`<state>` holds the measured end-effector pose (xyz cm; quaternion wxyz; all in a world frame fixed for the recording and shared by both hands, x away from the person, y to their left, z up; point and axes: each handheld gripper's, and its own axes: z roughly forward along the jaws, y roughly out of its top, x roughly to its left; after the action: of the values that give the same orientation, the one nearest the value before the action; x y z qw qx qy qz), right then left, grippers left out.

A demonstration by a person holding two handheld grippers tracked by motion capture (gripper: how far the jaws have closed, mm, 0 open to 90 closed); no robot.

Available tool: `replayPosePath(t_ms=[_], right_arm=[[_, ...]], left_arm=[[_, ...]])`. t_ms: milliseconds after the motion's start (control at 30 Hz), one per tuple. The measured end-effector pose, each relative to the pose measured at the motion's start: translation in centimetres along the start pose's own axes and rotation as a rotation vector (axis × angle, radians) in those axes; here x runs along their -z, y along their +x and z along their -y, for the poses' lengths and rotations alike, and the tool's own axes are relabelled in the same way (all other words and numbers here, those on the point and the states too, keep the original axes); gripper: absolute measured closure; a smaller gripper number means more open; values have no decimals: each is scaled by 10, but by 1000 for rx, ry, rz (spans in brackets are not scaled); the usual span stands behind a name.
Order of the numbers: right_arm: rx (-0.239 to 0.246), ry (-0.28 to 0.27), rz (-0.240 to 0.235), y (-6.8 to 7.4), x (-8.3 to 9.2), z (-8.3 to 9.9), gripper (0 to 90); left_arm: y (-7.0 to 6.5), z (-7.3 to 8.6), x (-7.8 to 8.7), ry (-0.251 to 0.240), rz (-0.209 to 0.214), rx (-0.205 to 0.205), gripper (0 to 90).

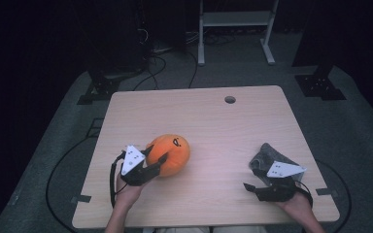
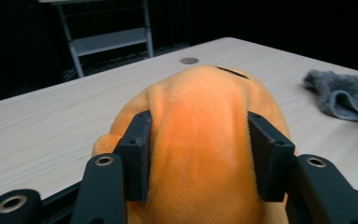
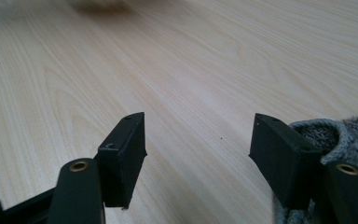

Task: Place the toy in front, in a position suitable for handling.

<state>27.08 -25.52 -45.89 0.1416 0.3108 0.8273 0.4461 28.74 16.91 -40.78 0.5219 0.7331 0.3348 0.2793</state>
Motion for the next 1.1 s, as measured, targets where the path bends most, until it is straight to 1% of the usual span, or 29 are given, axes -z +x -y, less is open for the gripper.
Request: replayPosePath(t_ms=[33,100,167,200,233,267,300,367,400,467,500,567,600,633,667,700,733,767,867,900,933,1000,1033,1067,1100], right_arm=[[0,0,0,0,0,0,344],[-1,-2,1,-1,0,0,344],[-17,-3,5,-2,0,1,343],[-22,-6,8,-2,0,1,344],[-36,-16,11,-1,0,1,344],[-38,-18,12,-1,1,1,344],[-38,-18,12,-1,1,1,344],[-33,-22,19,1,2,1,344],[-32,-23,21,1,2,1,345],[-34,-23,23,0,3,1,345],[-39,-28,29,-1,4,2,345],[-44,-30,30,-2,5,2,345],[-44,-30,30,-2,5,2,345],[-51,-37,36,-4,6,3,345],[-55,-39,38,-5,7,3,345],[-55,-39,38,-5,7,3,345],[-54,-42,39,-6,7,3,345],[-52,-48,43,-7,9,3,346],[-53,-52,44,-7,10,3,347],[-52,-53,47,-8,10,3,347],[-52,-51,49,-9,10,3,347],[-55,-50,49,-8,9,3,346],[-54,-48,49,-8,9,3,346],[-54,-48,49,-8,9,3,346],[-53,-44,46,-8,7,2,347]], left_arm=[[0,0,0,0,0,0,481],[-9,-1,-5,-3,35,0,480],[-16,-2,-10,9,70,-17,478],[-19,-2,-12,15,79,-24,477],[-25,-3,-16,25,89,-43,477],[-28,-4,-18,28,95,-49,476],[-28,-4,-18,28,95,-49,476],[-35,-10,-25,24,114,-56,475],[-35,-10,-25,24,114,-56,474],[-41,-13,-32,16,130,-62,474],[-47,-15,-38,18,145,-66,472],[-54,-16,-45,21,166,-84,471],[-54,-16,-45,21,166,-84,471],[-58,-15,-49,28,181,-86,471],[-63,-12,-54,40,195,-98,470],[-63,-12,-54,40,195,-98,470],[-66,-10,-56,46,196,-110,470],[-68,-8,-56,44,196,-111,468],[-70,-5,-58,42,202,-106,465],[-72,-3,-60,40,213,-105,461],[-72,-3,-60,40,213,-105,461],[-78,1,-64,54,231,-121,456],[-79,2,-65,47,238,-123,453],[-79,2,-65,47,238,-123,449],[-78,3,-66,39,253,-114,442]])
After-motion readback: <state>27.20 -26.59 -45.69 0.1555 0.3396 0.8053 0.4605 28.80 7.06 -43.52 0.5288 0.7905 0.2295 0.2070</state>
